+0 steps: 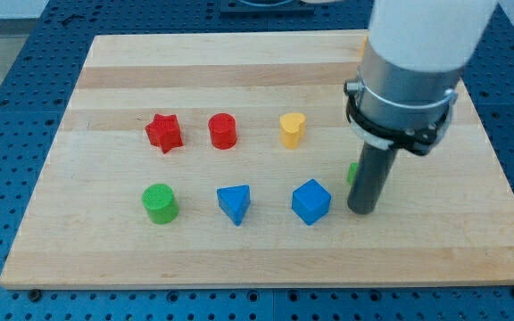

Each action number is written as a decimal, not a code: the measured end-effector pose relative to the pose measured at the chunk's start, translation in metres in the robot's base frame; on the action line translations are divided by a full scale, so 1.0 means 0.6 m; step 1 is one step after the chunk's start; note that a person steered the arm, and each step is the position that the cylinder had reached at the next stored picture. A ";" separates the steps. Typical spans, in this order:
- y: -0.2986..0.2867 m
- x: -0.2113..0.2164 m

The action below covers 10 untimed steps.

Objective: Push the green star towards the center right

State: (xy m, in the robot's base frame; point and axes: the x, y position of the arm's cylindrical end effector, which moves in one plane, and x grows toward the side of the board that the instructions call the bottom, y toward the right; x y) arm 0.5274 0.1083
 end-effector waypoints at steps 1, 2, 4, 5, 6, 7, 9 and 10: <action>0.008 -0.031; 0.044 -0.051; 0.046 -0.104; 0.046 -0.117; 0.046 -0.139; 0.046 -0.153; 0.046 -0.184; 0.046 -0.184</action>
